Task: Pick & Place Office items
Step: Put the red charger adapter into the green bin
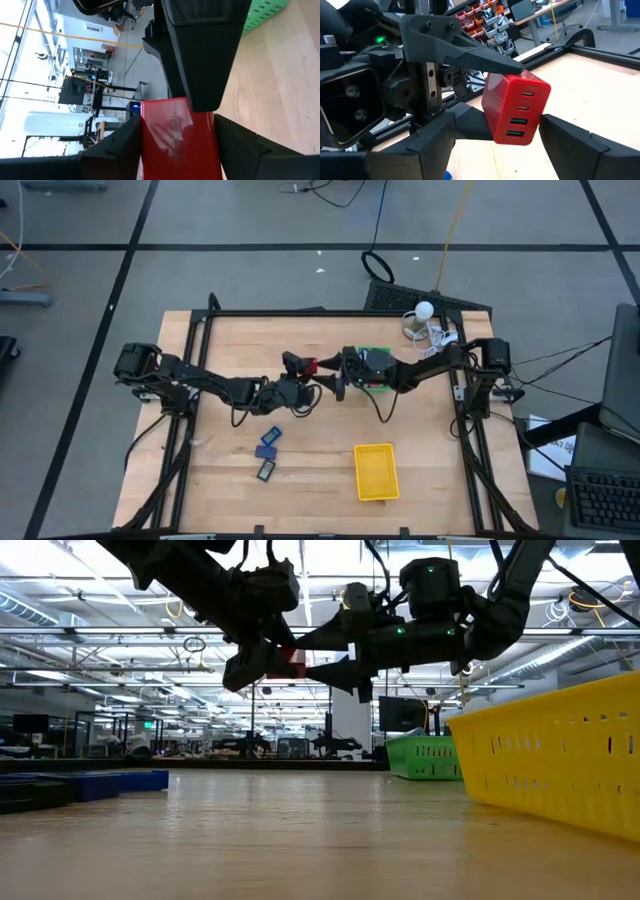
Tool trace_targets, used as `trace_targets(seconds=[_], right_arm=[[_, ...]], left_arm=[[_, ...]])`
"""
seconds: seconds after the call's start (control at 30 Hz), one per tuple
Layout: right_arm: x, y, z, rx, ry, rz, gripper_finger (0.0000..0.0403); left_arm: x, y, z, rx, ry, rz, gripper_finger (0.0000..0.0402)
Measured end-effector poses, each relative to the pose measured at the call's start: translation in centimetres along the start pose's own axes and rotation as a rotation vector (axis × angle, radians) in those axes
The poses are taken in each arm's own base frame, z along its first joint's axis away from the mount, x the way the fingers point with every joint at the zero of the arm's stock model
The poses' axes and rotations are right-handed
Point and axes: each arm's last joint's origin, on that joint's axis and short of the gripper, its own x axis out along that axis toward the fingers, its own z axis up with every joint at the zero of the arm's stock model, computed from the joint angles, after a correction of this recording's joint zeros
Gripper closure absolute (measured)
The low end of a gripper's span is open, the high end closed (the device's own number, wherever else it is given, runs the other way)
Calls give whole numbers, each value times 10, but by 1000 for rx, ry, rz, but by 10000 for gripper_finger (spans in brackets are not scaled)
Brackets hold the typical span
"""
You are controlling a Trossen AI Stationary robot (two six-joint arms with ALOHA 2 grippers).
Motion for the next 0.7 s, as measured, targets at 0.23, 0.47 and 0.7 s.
trace_targets(seconds=[0.23, 0.47, 0.7], right_arm=[[-1, -8, 3, 64, 7, 8, 120], [-1, -7, 3, 77, 51, 88, 120], [-1, -4, 1, 56, 76, 142, 167]], left_arm=[[-6, -1, 5, -2, -35, -11, 193], [-10, 0, 11, -82, -120, -35, 193], [-10, 2, 13, -118, -166, -53, 192]])
